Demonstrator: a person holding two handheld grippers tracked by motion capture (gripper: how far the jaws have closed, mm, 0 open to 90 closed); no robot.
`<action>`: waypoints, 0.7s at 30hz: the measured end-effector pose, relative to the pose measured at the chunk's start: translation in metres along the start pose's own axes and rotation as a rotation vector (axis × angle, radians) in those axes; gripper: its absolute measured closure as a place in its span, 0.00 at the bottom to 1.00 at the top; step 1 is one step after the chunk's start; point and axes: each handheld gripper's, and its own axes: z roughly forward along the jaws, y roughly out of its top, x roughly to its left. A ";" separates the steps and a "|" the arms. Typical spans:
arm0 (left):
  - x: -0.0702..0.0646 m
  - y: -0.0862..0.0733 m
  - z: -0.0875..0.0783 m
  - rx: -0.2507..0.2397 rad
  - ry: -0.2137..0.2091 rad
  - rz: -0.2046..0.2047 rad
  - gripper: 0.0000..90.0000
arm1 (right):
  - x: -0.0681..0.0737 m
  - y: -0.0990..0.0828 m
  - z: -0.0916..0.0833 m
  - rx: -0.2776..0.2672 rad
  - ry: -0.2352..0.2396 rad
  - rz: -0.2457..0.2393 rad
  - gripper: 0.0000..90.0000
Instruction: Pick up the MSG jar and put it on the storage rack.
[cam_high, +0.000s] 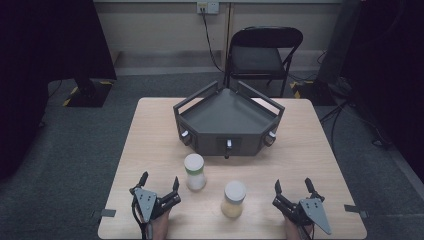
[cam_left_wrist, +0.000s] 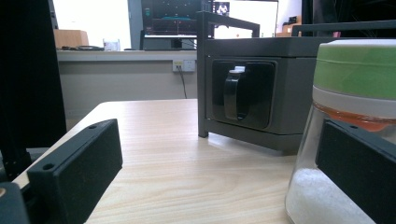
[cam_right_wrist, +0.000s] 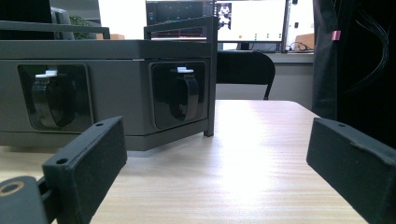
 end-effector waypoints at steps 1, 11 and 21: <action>0.000 0.000 0.000 0.000 0.000 0.000 0.00 | 0.000 0.000 0.000 0.000 -0.001 0.000 0.04; 0.000 0.000 0.000 0.000 0.002 0.000 0.00 | 0.003 0.000 0.000 0.000 -0.016 -0.001 0.02; -0.001 0.000 0.000 0.000 0.005 0.000 0.00 | 0.002 0.000 0.000 0.001 -0.013 0.000 0.02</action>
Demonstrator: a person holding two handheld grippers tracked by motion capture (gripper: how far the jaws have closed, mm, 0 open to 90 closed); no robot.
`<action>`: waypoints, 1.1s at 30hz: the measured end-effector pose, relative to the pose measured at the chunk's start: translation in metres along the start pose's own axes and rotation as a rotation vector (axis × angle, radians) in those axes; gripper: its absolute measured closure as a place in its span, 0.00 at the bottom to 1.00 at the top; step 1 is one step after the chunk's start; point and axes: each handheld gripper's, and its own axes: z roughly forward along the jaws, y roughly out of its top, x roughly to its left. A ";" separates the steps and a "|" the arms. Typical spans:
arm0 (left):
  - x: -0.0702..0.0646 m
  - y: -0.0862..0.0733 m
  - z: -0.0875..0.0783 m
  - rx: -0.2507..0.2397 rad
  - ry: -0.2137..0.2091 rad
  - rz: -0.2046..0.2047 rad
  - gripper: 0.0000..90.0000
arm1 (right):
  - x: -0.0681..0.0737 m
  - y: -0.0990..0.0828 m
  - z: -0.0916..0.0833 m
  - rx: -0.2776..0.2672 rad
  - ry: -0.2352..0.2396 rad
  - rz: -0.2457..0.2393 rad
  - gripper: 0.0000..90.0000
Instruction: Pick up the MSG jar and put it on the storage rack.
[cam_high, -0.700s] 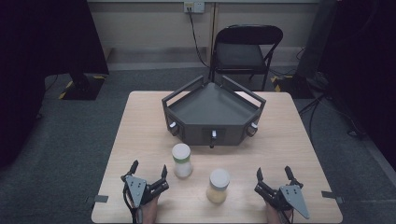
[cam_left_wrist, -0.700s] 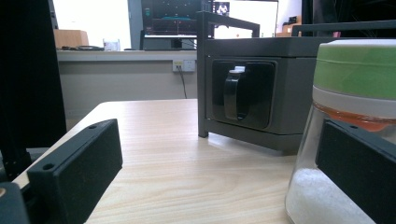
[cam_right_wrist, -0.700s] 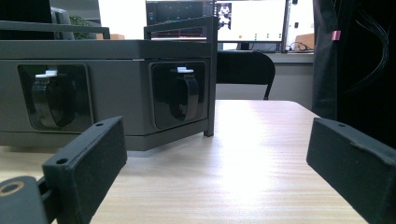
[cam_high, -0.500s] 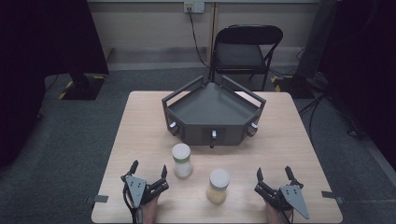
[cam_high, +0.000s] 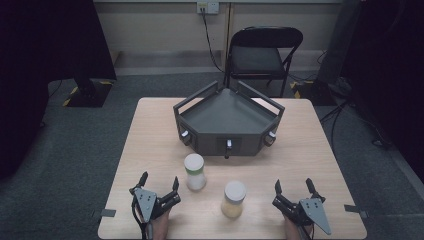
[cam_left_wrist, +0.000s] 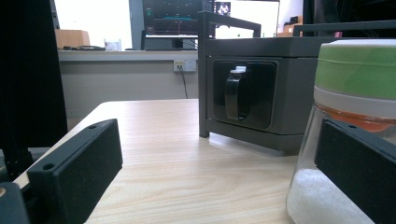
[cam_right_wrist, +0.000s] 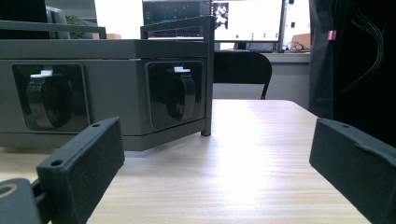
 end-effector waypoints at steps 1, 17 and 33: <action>0.000 0.000 0.000 0.000 0.000 0.000 0.00 | 0.000 0.000 0.000 0.000 0.000 0.000 0.02; 0.001 0.000 0.000 0.000 -0.007 0.000 0.00 | 0.000 0.000 0.000 0.000 0.000 0.000 0.01; 0.006 0.012 -0.001 -0.015 -0.035 -0.026 0.00 | 0.002 0.000 0.000 0.000 -0.010 0.000 0.01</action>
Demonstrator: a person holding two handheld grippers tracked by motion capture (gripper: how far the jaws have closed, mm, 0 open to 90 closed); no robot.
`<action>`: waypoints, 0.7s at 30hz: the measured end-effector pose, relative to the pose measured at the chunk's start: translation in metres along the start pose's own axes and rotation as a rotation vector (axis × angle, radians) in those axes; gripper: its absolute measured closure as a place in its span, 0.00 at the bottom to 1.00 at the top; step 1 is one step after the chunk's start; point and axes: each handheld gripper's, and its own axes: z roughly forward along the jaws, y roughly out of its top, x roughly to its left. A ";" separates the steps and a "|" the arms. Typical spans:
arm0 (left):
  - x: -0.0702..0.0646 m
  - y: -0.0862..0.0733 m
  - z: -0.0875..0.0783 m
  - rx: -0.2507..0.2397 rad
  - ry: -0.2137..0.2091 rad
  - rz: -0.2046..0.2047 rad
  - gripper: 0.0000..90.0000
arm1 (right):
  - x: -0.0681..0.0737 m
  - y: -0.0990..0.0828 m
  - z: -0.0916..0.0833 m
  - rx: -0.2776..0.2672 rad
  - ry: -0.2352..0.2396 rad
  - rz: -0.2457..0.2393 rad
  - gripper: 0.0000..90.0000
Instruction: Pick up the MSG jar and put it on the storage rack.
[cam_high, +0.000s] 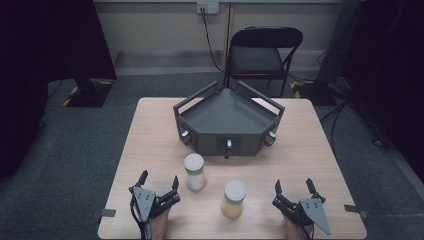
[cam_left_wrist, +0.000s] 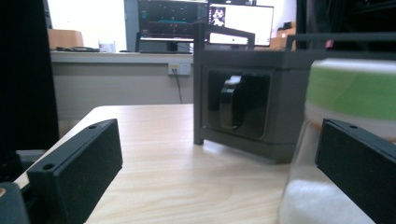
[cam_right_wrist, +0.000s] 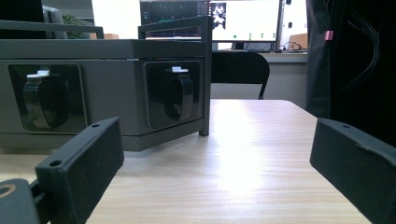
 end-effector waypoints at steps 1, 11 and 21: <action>0.000 0.003 -0.001 -0.003 0.000 0.004 0.00 | 0.000 0.000 0.000 0.000 0.000 0.000 0.01; -0.006 0.029 -0.002 0.014 -0.031 -0.014 0.00 | 0.000 0.000 0.000 0.000 0.000 0.000 0.01; -0.009 0.033 0.006 -0.024 -0.098 -0.015 0.00 | 0.000 0.000 0.000 0.000 0.000 0.000 0.01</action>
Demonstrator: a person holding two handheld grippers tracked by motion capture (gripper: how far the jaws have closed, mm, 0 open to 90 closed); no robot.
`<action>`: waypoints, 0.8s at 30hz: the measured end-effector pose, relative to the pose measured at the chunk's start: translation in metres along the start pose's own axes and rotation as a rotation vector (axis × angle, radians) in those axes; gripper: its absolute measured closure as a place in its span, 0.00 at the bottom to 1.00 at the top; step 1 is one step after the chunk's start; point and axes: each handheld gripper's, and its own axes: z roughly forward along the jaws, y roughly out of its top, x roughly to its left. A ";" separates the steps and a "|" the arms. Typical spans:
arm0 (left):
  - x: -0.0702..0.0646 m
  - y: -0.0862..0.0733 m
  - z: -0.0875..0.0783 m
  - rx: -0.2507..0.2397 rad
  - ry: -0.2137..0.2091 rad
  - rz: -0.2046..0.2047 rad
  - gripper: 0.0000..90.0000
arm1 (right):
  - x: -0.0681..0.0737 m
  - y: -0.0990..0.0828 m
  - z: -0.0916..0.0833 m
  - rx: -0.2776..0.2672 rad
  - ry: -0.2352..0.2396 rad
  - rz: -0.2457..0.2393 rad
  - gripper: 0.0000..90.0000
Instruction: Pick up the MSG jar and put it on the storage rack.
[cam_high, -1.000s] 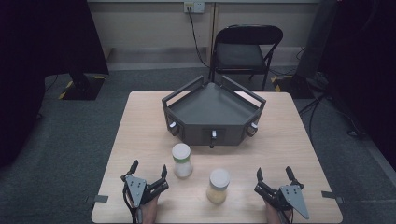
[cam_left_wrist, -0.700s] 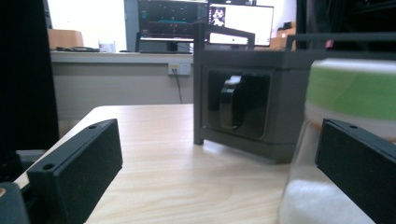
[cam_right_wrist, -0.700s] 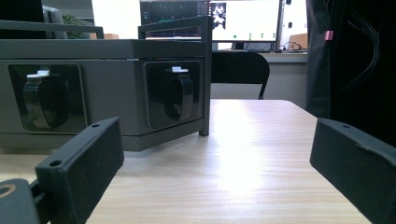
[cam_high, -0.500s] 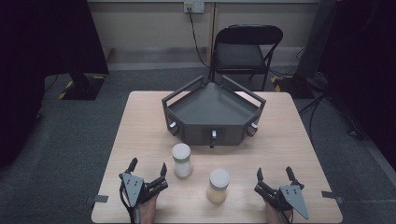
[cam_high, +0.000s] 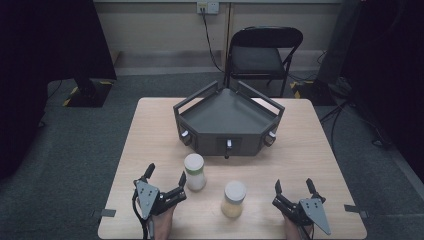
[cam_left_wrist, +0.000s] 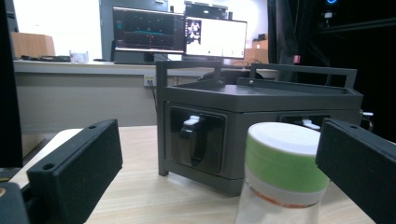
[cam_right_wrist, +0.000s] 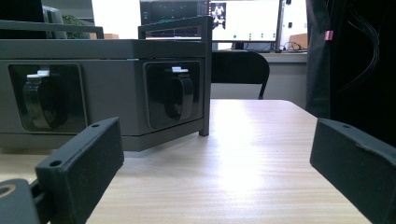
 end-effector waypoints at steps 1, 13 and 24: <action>0.000 0.001 0.001 0.001 -0.008 0.000 0.00 | 0.000 0.000 0.000 0.000 0.000 0.000 0.01; -0.008 0.006 0.014 0.022 -0.069 -0.005 0.00 | 0.000 0.000 0.000 0.000 -0.001 0.000 0.01; -0.016 0.005 0.033 0.076 -0.091 -0.005 0.01 | 0.000 0.000 0.000 0.000 -0.001 0.001 0.01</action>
